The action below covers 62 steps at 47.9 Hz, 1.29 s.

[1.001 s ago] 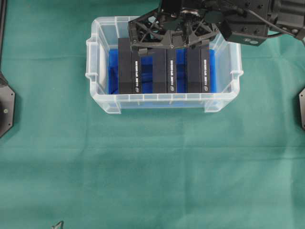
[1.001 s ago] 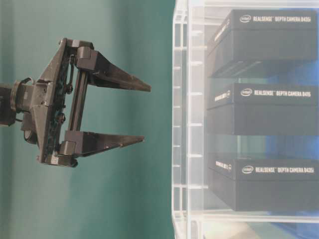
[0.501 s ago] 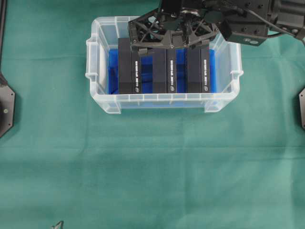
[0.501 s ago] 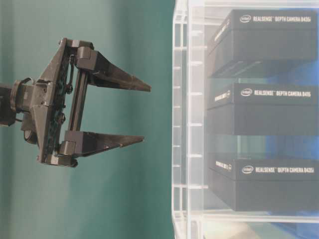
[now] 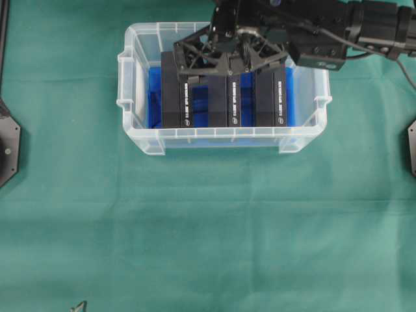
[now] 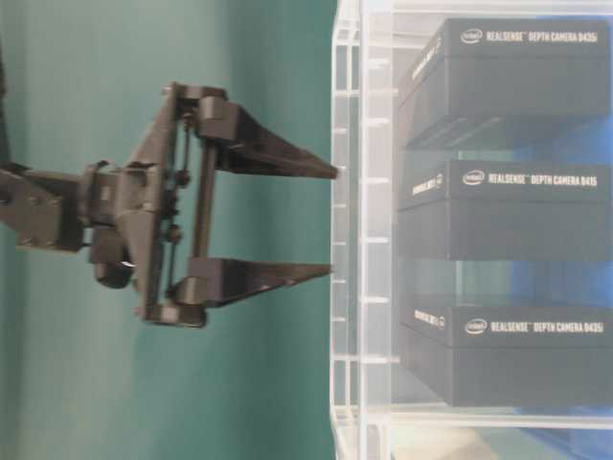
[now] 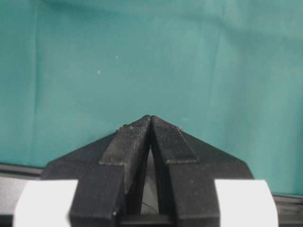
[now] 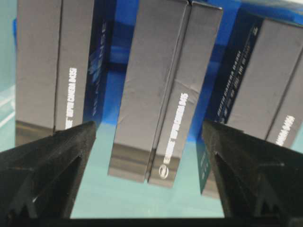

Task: Take the box out of the case with the right arm.
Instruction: 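Lower the open right gripper around the middle black box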

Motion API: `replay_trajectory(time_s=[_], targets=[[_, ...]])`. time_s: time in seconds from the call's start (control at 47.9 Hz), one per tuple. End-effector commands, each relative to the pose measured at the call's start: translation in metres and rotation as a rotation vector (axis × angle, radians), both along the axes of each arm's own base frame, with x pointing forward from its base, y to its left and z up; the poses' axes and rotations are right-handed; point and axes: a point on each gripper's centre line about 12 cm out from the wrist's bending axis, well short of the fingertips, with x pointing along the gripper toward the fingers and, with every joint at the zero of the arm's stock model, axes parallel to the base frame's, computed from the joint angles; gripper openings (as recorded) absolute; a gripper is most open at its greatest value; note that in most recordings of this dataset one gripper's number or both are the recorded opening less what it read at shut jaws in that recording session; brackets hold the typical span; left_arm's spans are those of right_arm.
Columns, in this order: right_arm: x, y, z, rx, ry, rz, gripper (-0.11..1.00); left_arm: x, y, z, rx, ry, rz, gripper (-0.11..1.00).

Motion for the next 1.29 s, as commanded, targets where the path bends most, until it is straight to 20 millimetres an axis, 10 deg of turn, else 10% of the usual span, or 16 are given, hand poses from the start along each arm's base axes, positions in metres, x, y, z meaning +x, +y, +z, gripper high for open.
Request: replay_trajectory(time_s=[0.0,0.626,1.273], targets=[[-0.002,-0.004,0.004,-0.012,-0.04,-0.001,0.91,0.001,0.0,0.006,0.003,-0.02,-0.002,0.02],[-0.002,-0.012,-0.061,-0.001,-0.011,0.008,0.91,0.003,0.0,0.006,0.004,-0.017,-0.003,0.02],[0.007,-0.011,-0.08,0.037,-0.02,-0.025,0.91,0.003,0.0,0.007,0.004,-0.018,-0.005,0.02]])
